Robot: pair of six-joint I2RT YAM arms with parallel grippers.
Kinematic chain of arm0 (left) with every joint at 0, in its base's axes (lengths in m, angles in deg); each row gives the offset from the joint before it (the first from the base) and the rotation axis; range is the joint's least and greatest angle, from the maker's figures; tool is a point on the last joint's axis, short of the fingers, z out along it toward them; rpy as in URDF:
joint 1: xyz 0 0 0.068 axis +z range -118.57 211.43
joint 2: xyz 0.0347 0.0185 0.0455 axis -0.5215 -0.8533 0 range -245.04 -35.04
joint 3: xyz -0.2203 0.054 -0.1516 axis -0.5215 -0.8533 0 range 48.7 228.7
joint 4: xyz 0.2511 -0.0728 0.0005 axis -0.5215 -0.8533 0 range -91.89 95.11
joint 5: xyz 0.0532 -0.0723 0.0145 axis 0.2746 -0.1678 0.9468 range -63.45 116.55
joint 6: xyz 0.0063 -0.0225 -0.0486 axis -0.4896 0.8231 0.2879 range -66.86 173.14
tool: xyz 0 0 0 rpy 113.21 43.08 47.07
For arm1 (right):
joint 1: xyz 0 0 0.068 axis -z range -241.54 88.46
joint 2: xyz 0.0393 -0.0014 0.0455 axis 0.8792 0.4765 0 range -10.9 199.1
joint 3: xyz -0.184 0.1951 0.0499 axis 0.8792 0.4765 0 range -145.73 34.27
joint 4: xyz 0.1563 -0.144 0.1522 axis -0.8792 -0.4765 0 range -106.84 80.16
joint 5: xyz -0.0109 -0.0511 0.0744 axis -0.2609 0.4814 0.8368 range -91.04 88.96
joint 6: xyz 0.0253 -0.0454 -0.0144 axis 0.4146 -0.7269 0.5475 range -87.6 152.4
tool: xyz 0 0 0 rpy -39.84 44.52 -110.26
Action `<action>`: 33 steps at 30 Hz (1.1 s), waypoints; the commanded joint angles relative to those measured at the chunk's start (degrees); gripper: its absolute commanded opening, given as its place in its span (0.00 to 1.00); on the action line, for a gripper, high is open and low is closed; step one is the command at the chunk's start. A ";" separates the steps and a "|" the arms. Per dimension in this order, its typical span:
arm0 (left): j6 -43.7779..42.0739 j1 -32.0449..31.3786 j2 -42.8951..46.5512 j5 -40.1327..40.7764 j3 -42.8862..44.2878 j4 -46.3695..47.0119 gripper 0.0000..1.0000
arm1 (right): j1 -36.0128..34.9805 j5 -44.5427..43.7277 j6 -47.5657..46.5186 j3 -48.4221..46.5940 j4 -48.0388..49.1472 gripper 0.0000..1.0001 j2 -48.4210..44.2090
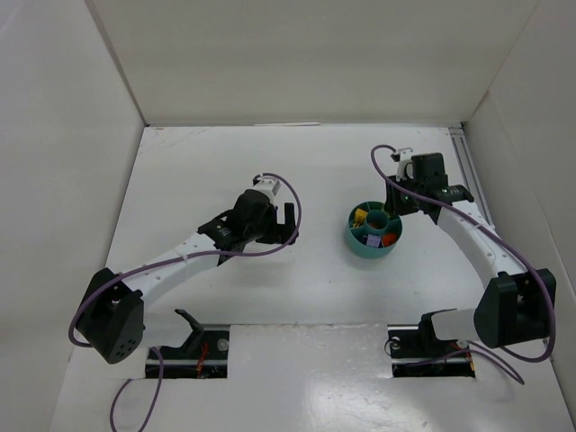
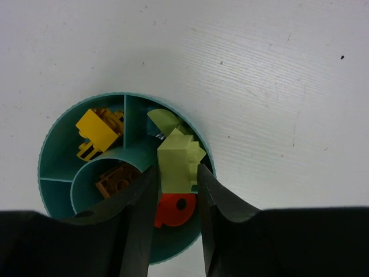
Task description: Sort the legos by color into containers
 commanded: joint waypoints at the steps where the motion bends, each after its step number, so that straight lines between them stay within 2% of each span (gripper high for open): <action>1: -0.18 0.42 0.02 0.34 2.28 0.40 0.95 | -0.46 -1.49 0.63 -2.33 -0.29 0.39 -1.56; 3: -0.19 0.42 0.02 0.34 2.28 0.40 0.95 | -0.46 -0.87 0.63 -2.33 -0.29 0.42 -1.04; 5: -0.19 0.42 0.02 0.34 2.28 0.40 0.95 | -0.46 -0.26 0.63 -2.33 -0.29 0.50 -0.42; 12: -0.19 0.42 0.02 -0.19 2.28 0.40 0.95 | -0.46 2.11 0.63 -3.02 0.24 0.54 -2.79; 17: -0.19 0.42 0.55 -0.19 2.80 0.40 0.95 | -0.46 2.12 0.10 -4.61 0.24 0.63 -4.90; 23: -0.72 0.42 0.55 -0.72 4.03 0.40 1.00 | 0.59 1.50 -1.03 -6.89 -0.29 0.70 -7.97; 27: 1.83 0.42 3.01 4.10 5.53 -3.98 1.00 | 3.14 -1.66 -2.36 -6.90 -1.34 0.76 -12.10; 28: 3.66 0.42 3.97 7.07 6.14 -4.69 1.00 | 4.02 -2.88 -2.88 -6.90 -2.13 0.84 -12.98; 29: 5.33 0.42 5.98 11.37 6.14 -6.53 1.00 | 6.03 -3.59 -3.41 -6.37 -3.27 0.88 -14.73; 30: 7.09 0.42 7.13 11.41 6.84 -6.54 1.00 | 6.92 -4.29 -3.41 -6.37 -3.89 0.92 -15.53; 31: 8.85 0.42 8.10 14.89 7.54 -9.41 1.00 | 7.80 -6.48 -3.93 -6.37 -4.41 1.00 -16.41; 33: 12.72 0.42 10.82 15.98 9.56 -12.51 1.00 | 9.12 -9.47 -3.94 -5.67 -6.35 1.00 -18.17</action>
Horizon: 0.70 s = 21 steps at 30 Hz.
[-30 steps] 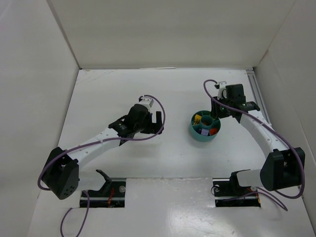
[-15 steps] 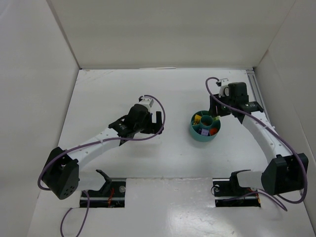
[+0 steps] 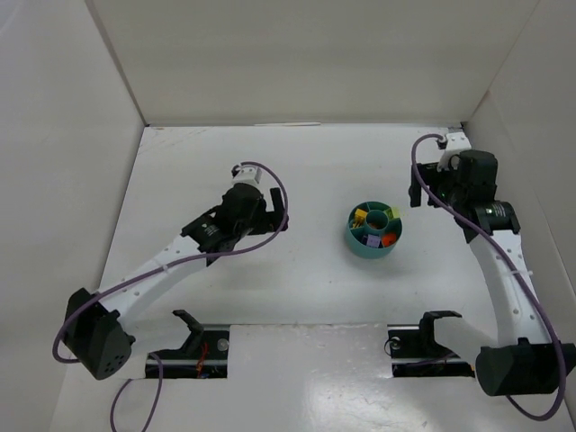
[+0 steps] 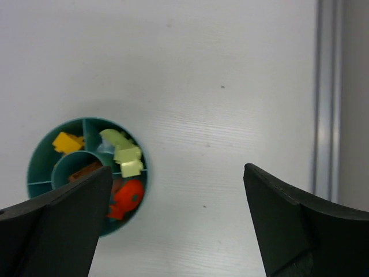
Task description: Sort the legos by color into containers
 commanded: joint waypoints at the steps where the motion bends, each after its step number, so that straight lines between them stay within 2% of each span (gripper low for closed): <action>1: 7.35 0.42 6.22 7.60 4.78 -6.67 1.00 | 2.37 -7.29 -1.23 -0.86 -3.07 1.00 -4.35; 2: 8.66 0.42 7.18 9.27 5.39 -7.83 1.00 | 2.37 -11.49 -1.23 0.02 -4.12 1.00 -5.24; 6: 12.63 0.42 11.40 12.89 5.93 -12.58 1.00 | 2.37 -17.59 1.67 3.01 -6.06 1.00 -8.67; 21: 18.95 0.42 19.57 14.21 4.00 -20.58 1.00 | 2.37 -13.38 1.85 8.28 -4.57 1.00 -12.71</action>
